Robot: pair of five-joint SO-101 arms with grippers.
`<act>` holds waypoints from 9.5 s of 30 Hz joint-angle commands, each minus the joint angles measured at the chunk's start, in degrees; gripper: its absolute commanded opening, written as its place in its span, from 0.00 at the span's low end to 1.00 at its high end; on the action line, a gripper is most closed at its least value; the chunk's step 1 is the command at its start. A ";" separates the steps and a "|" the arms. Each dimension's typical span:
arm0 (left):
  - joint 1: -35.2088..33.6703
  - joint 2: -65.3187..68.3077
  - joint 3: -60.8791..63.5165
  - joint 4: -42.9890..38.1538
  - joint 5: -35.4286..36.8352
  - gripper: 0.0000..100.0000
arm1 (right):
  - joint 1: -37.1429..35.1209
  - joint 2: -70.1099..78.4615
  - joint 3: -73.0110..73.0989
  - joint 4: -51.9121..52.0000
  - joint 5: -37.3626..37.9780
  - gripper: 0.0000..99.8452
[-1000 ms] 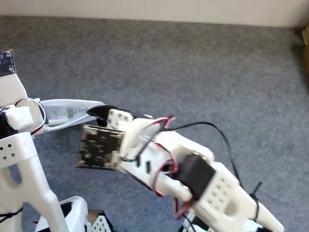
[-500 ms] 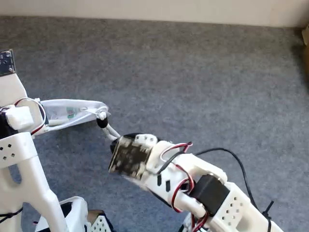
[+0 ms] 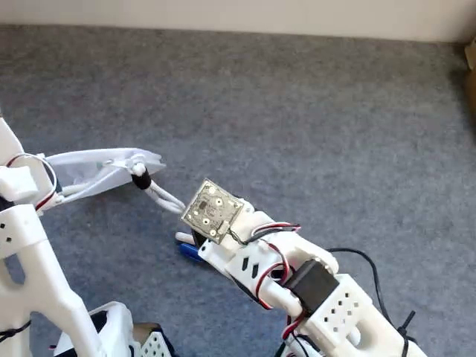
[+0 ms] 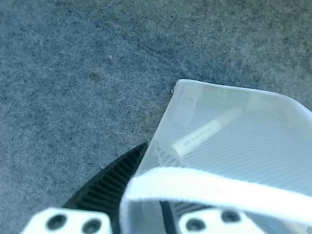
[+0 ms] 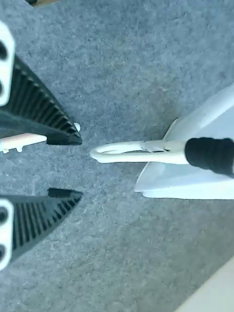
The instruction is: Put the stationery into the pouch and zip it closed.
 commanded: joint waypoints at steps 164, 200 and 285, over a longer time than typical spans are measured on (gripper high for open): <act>-1.01 1.89 2.51 -0.97 0.70 0.01 | 3.82 58.86 -38.99 22.20 7.21 0.01; -1.01 1.89 2.42 -0.97 0.79 0.01 | 3.74 26.95 -18.95 4.09 -11.78 0.01; 0.48 1.89 2.51 -1.76 0.79 0.01 | -8.40 17.71 -25.27 -54.29 -18.02 0.01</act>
